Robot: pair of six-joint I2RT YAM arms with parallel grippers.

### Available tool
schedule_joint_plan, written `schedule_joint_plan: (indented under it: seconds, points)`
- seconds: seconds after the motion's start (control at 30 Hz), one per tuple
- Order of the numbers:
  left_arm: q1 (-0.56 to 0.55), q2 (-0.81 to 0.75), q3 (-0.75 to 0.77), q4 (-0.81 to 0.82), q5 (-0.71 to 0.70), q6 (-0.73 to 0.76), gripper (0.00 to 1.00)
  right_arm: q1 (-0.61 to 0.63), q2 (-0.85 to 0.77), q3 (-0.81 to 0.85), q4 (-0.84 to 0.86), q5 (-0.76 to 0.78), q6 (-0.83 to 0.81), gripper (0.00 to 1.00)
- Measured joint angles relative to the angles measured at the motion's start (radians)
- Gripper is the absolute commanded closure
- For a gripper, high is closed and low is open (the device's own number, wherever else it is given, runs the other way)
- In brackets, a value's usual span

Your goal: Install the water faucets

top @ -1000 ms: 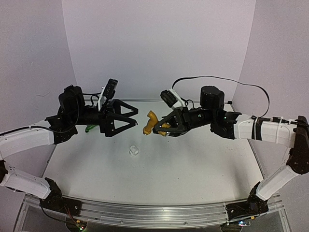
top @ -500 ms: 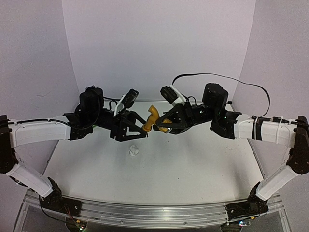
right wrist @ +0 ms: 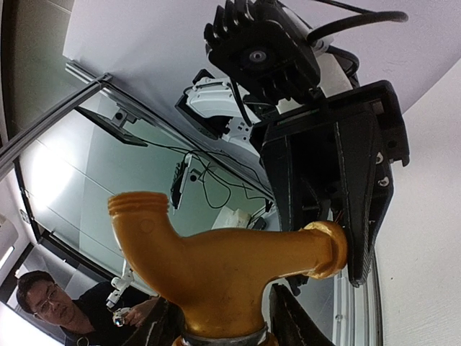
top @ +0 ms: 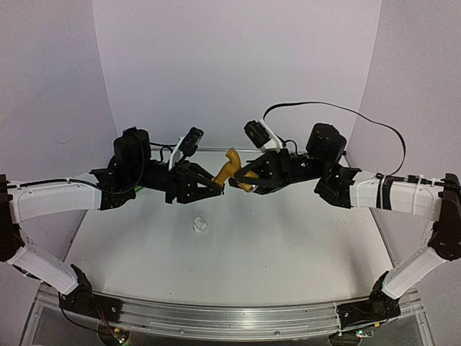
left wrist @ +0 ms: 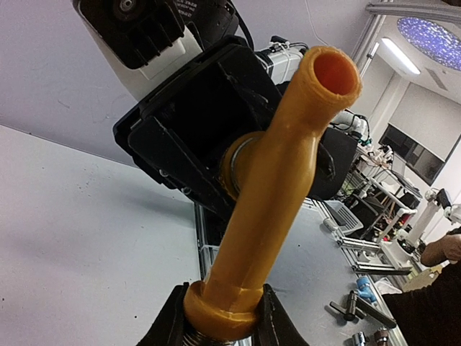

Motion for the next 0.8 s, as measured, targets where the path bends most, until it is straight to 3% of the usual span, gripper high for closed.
schedule_joint_plan:
  seconds: [0.03,0.13,0.2,0.33,0.5,0.67,0.8]
  points:
    - [-0.002,-0.008,-0.004,-0.002,-0.015,-0.002,1.00,0.000,-0.003,-0.008,0.012,0.009,-0.007,0.58]
    - [-0.008,-0.034,-0.025,-0.011,-0.056,-0.003,1.00,0.005,-0.023,-0.023,-0.033,0.052,-0.077,0.19]
    - [-0.007,-0.046,-0.032,-0.033,-0.090,0.000,1.00,0.005,-0.049,-0.020,-0.190,0.118,-0.198,0.03]
    - [0.002,-0.072,-0.031,-0.125,-0.164,0.021,1.00,0.004,-0.099,-0.029,-0.447,0.310,-0.435,0.02]
    - [0.003,-0.079,-0.020,-0.318,-0.252,0.066,1.00,0.001,-0.242,-0.121,-0.598,0.542,-0.600,0.02]
    - [0.003,-0.068,0.041,-0.502,-0.307,0.104,1.00,0.000,-0.291,-0.096,-0.686,0.651,-0.715,0.03]
    - [0.003,-0.063,0.070,-0.563,-0.319,0.111,1.00,0.000,-0.224,-0.004,-0.761,0.668,-0.762,0.14]
